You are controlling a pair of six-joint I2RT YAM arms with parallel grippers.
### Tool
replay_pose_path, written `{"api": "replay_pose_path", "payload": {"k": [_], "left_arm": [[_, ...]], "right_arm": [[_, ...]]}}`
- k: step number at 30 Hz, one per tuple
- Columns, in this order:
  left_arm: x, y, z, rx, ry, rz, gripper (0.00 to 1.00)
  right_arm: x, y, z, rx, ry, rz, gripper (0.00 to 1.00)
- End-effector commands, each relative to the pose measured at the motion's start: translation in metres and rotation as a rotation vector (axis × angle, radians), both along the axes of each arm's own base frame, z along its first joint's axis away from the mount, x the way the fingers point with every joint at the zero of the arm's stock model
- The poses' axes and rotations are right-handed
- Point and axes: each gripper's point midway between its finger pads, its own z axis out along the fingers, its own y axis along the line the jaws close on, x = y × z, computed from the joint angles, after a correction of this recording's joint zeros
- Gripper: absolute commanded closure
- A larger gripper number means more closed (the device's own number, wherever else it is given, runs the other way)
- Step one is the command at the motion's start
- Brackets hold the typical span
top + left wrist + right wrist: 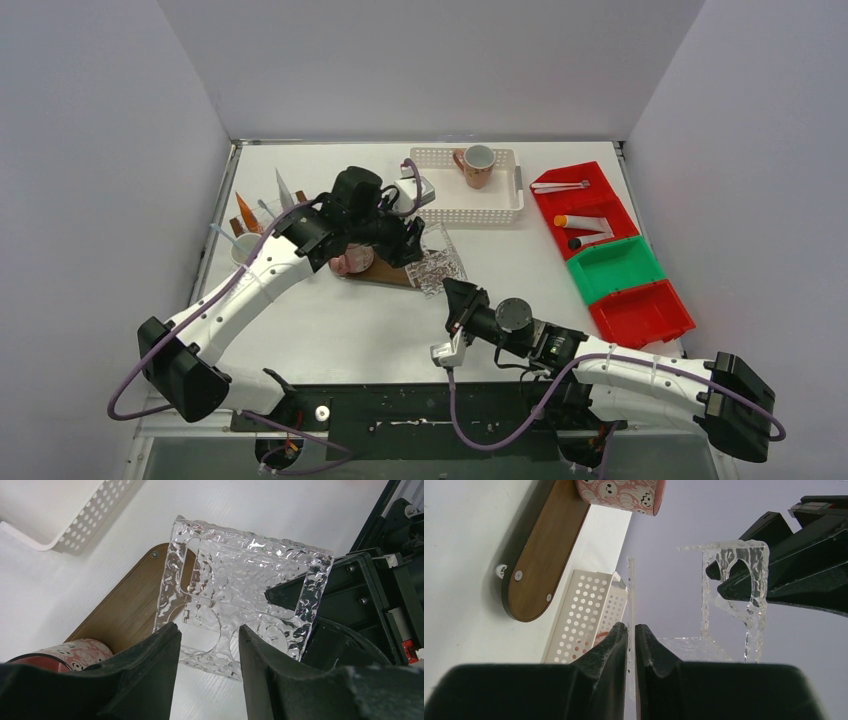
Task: Prepare toiletry sets of a toothbrush and toothpaste on the tray
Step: Pick up the toothpaste holder from the storage box.
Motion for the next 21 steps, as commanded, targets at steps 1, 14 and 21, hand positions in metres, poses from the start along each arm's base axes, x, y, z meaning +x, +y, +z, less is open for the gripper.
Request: {"api": "replay_pose_path", "payload": {"k": [1, 14, 21], "left_arm": [[-0.007, -0.008, 0.008, -0.010, 0.010, -0.067, 0.57], [-0.023, -0.017, -0.015, 0.009, 0.112, -0.159, 0.69], [-0.021, -0.015, -0.015, 0.017, 0.110, -0.145, 1.00]], "right_arm": [[-0.001, 0.004, 0.044, 0.123, -0.111, 0.008, 1.00], [-0.003, 0.006, 0.048, 0.142, -0.126, 0.015, 1.00], [-0.003, 0.006, 0.044, 0.140, -0.115, 0.015, 0.96]]}}
